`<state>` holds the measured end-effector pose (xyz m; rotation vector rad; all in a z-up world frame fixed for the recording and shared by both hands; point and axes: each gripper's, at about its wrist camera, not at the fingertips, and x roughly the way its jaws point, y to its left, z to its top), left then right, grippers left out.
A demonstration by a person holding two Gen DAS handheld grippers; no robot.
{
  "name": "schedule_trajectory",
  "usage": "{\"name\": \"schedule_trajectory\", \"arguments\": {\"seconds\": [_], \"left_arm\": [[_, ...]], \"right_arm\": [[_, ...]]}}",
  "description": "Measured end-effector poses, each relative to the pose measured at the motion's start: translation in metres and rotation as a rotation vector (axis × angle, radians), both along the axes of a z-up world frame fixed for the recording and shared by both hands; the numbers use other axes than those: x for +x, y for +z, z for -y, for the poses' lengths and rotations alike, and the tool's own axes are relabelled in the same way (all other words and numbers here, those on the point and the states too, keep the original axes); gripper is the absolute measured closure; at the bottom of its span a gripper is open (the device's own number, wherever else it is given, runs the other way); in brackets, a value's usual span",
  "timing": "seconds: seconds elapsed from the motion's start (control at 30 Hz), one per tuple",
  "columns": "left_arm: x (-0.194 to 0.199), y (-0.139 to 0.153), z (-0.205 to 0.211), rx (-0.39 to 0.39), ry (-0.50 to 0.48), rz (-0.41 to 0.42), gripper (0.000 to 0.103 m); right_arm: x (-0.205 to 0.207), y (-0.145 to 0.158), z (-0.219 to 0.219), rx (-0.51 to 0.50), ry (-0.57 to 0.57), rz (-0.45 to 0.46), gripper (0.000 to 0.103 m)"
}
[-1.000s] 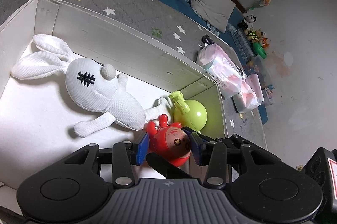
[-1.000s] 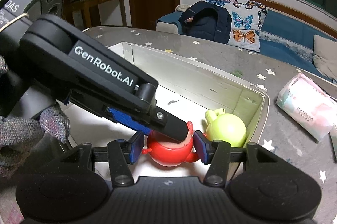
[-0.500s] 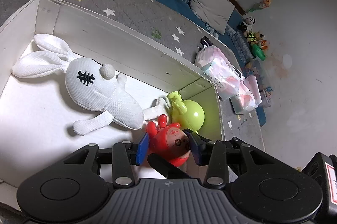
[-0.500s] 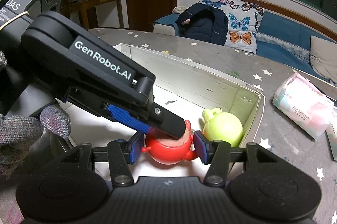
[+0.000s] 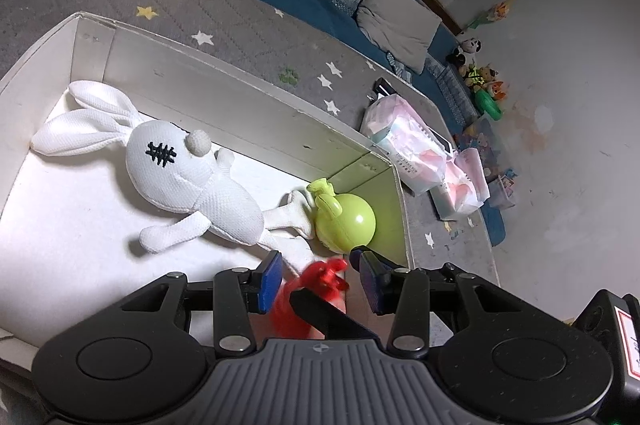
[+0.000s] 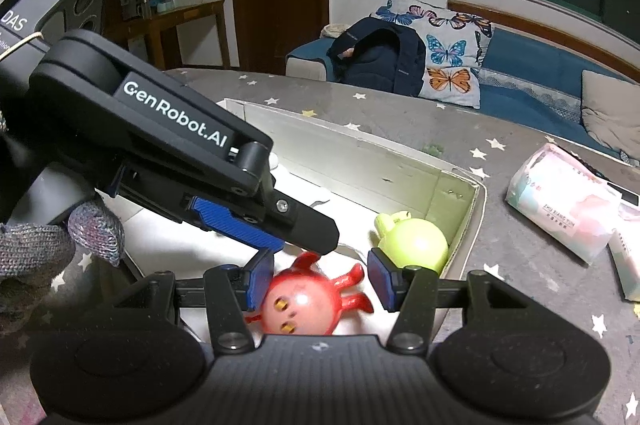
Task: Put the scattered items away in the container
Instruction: 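Open the right gripper to drop the red toy into the box, then move the right gripper down to the tan peanut toy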
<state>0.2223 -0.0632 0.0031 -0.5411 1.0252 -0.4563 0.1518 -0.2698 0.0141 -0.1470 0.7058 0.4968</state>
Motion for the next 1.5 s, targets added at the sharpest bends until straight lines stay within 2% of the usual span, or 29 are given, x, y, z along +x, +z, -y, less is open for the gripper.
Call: {"name": "schedule_trajectory", "arguments": {"seconds": [0.33,0.8,1.13,1.5], "left_arm": [[-0.016,0.014,-0.005,-0.009,0.008,0.034,0.058],[-0.073,0.036,-0.018,-0.017,0.012,0.119,0.058],[-0.107,0.032,-0.014,0.018,-0.009,0.147,0.058],[-0.111,0.012,-0.002,0.066,-0.015,0.110,0.058]], "right_arm": [[-0.018,0.014,0.006,0.042,-0.010,0.037,0.050],[-0.086,0.037,0.011,0.092,-0.002,0.117,0.050],[-0.124,0.019,0.010,0.092,-0.010,0.085,0.050],[-0.131,-0.010,-0.001,0.130,-0.021,0.002,0.050]]}}
